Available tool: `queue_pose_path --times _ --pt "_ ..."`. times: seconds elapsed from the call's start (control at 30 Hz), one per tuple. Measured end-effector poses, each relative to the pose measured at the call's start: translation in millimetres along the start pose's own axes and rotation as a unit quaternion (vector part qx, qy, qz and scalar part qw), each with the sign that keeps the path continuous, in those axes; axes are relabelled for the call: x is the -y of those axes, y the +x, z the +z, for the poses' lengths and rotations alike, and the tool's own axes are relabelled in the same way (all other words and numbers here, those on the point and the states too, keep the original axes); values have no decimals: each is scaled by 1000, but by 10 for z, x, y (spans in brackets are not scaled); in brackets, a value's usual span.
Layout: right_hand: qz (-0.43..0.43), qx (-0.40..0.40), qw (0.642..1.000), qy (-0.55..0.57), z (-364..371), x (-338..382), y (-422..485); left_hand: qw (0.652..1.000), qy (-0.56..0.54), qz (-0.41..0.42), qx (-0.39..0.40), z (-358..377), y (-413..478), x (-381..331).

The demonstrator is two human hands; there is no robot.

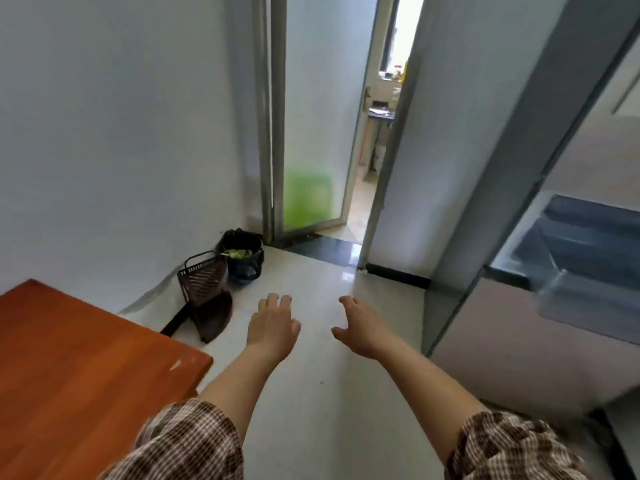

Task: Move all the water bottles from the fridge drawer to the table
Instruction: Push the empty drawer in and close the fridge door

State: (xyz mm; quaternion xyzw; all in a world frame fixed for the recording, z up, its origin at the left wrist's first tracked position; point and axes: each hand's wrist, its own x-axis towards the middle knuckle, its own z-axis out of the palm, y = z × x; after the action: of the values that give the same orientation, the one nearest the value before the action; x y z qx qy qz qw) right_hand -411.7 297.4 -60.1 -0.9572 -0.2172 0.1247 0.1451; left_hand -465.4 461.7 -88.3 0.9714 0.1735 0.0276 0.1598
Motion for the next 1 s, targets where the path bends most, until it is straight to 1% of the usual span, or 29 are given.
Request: queue_pose_path --times 0.23,0.37,0.47,0.57,0.73,0.9,1.0 --pt "151 -34 988 5 -708 -1886 -1006 989 -5 143 41 562 -356 -2057" --pt "218 -66 973 33 -1022 -2689 -1412 972 -23 229 54 775 -386 -2970" --pt "259 -95 960 41 -1184 -3166 -1608 957 -16 281 65 925 -358 -3556" --pt "293 -108 949 37 -1304 -3605 -1718 946 -6 316 74 1110 -281 -4056" --pt "321 -120 939 37 -1576 -4367 -1665 929 6 362 79 1428 -18 -4847" --pt "333 -117 935 27 -1877 -5143 -1411 924 -16 375 70 1762 361 -5624" --pt "345 -109 932 25 -1989 -5573 -1274 920 -4 385 72 1970 550 -5990"
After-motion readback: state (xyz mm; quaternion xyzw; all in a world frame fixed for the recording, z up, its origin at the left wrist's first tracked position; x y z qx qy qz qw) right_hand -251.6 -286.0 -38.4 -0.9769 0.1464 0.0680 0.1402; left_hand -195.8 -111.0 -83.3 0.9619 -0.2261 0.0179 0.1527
